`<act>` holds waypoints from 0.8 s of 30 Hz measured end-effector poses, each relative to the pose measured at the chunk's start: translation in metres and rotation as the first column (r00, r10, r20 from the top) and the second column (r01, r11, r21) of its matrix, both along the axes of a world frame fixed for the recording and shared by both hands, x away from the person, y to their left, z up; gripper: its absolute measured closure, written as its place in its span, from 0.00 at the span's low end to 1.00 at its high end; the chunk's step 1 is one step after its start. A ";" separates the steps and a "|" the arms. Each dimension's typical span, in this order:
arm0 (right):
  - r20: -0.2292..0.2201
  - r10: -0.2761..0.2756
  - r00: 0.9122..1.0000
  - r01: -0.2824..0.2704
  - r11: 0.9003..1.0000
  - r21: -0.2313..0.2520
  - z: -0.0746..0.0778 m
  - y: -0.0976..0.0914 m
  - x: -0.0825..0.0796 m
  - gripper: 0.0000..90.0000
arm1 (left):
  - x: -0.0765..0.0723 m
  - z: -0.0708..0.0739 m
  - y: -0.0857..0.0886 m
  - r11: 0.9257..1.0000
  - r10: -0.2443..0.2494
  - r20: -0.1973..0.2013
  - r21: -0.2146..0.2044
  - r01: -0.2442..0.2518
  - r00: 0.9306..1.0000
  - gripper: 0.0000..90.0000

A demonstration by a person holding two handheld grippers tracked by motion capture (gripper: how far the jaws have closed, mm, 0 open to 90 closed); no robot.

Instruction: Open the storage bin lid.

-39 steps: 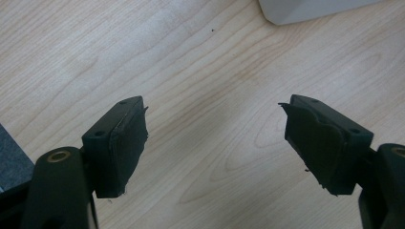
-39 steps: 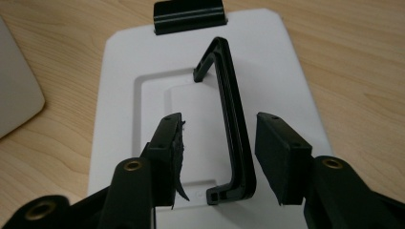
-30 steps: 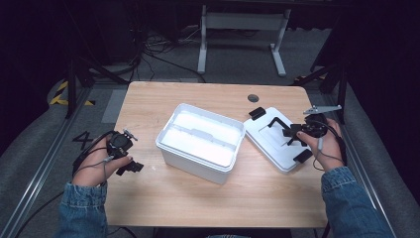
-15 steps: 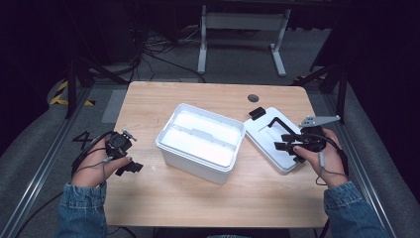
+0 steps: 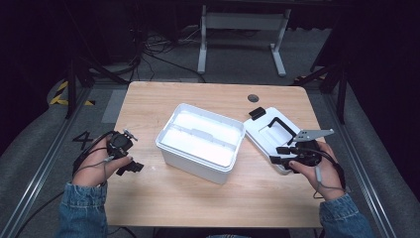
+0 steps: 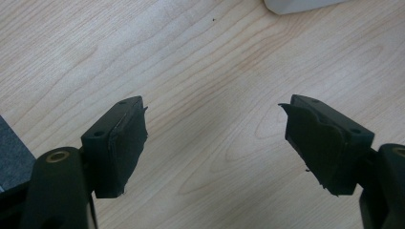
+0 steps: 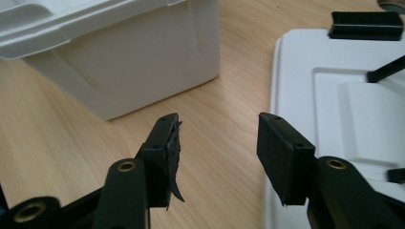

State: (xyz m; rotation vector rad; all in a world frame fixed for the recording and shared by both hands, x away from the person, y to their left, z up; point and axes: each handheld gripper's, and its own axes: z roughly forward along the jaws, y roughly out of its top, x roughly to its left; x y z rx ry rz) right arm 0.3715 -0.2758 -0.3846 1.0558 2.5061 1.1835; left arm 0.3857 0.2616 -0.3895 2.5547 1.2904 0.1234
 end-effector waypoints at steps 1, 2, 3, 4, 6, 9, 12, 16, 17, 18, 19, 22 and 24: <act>-0.006 0.010 1.000 -0.010 1.000 0.019 -0.002 0.002 -0.002 0.56 | 0.000 0.000 0.000 1.000 0.000 0.000 0.000 0.000 1.000 0.25; -0.005 0.017 1.000 -0.017 0.999 0.029 -0.004 0.003 -0.004 0.55 | 0.000 0.000 0.000 1.000 0.000 -0.002 -0.001 0.000 1.000 0.25; -0.009 0.025 1.000 -0.025 0.999 0.034 -0.005 0.005 -0.006 0.55 | 0.000 0.000 0.000 1.000 -0.004 -0.001 0.004 0.004 1.000 0.25; -0.005 0.032 0.999 -0.031 0.999 0.032 -0.007 0.007 -0.009 0.55 | 0.001 0.000 0.000 1.000 -0.009 0.005 0.010 0.009 1.000 0.25; -0.006 0.041 0.999 -0.041 0.999 0.032 -0.011 0.010 -0.012 0.55 | -0.001 -0.001 -0.002 1.000 0.009 -0.012 -0.010 -0.009 1.000 0.25; -0.022 0.057 0.998 -0.057 0.998 0.010 -0.016 0.015 -0.015 0.55 | 0.000 0.000 -0.002 1.000 -0.006 0.001 0.005 0.006 1.000 0.25; -0.014 0.049 0.999 -0.049 0.999 0.004 -0.017 0.015 -0.016 0.55 | 0.000 0.000 -0.002 1.000 -0.006 0.004 0.001 0.006 1.000 0.25; -0.020 0.041 0.999 -0.041 0.999 -0.004 -0.023 0.015 -0.016 0.55 | 0.000 0.000 -0.001 1.000 -0.003 0.004 0.000 0.003 1.000 0.25; -0.023 0.037 0.999 -0.037 0.999 -0.010 -0.025 0.016 -0.017 0.54 | 0.001 0.000 -0.001 1.000 -0.005 0.005 -0.001 0.005 1.000 0.25; -0.026 0.036 0.999 -0.036 0.999 -0.019 -0.027 0.016 -0.017 0.54 | 0.001 0.000 -0.001 1.000 -0.006 0.005 -0.001 0.006 1.000 0.25; -0.019 0.033 0.999 -0.033 0.999 -0.028 -0.029 0.017 -0.017 0.54 | 0.001 0.000 -0.001 1.000 -0.006 0.004 -0.003 0.006 1.000 0.25; -0.024 0.034 0.999 -0.034 0.999 -0.030 -0.038 0.019 -0.018 0.54 | 0.001 0.000 -0.001 1.000 0.002 -0.005 -0.015 -0.002 1.000 0.25; -0.026 0.038 0.999 -0.039 0.999 -0.036 -0.043 0.022 -0.019 0.54 | 0.002 0.000 0.000 1.000 -0.013 0.004 0.001 0.013 1.000 0.25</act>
